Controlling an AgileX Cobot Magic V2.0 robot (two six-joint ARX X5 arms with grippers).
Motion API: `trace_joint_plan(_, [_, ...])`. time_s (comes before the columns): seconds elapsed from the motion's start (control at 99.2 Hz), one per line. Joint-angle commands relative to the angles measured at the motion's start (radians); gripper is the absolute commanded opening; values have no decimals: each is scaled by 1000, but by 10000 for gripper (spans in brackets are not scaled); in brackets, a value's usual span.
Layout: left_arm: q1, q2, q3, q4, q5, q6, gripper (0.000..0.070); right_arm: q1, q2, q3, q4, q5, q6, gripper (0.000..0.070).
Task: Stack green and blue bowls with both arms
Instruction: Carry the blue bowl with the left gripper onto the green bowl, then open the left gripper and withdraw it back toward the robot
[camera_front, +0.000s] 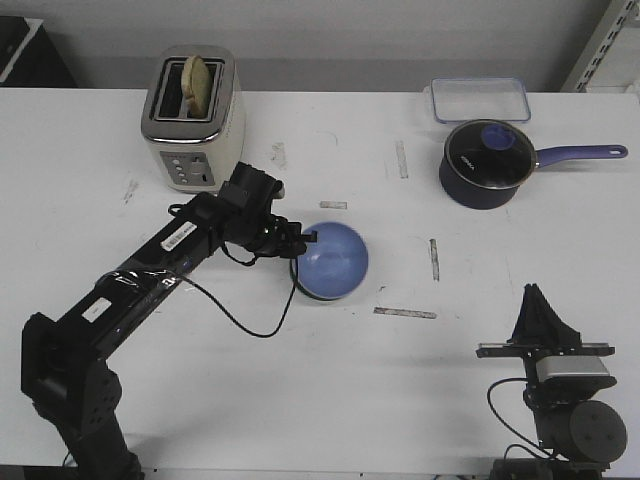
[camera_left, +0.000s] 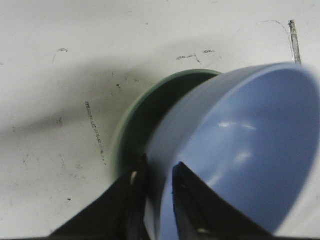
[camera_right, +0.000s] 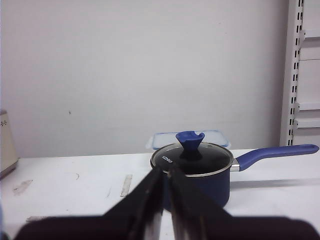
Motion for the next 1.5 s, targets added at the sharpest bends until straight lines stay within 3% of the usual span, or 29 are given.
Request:
trace_joint_plan(0.0, [-5, 22, 20, 5, 5, -3, 210, 0, -2, 3, 11, 0, -8, 9])
trace_joint_plan(0.151, [-5, 22, 19, 5, 5, -3, 222, 0, -2, 3, 11, 0, -8, 9])
trace_joint_plan(0.262, [-5, 21, 20, 5, 5, -3, 299, 0, -2, 3, 11, 0, -8, 9])
trace_joint_plan(0.635, [-5, -16, 20, 6, 5, 21, 299, 0, -2, 3, 11, 0, -8, 9])
trace_joint_plan(0.958, [2, -101, 13, 52, -2, 241, 290, 0, -2, 3, 11, 0, -8, 9])
trace_joint_plan(1.018, [2, -121, 6, 77, -24, 274, 286, 0, -2, 3, 11, 0, -8, 9])
trace_joint_plan(1.028, [2, -148, -11, 113, -71, 301, 285, 0, -2, 3, 11, 0, -8, 9])
trace_joint_plan(1.129, [2, -192, -62, 186, -140, 332, 279, 0, -2, 3, 11, 0, -8, 9])
trace_joint_plan(1.22, [5, -248, -146, 289, -189, 349, 236, 0, -2, 3, 11, 0, -8, 9])
trace_joint_plan(1.422, [49, -414, -410, 579, -191, 349, 91, 0, -2, 3, 11, 0, -8, 9])
trace_joint_plan(1.492, [73, -481, -514, 679, -191, 349, 0, 0, -2, 3, 11, 0, -8, 9])
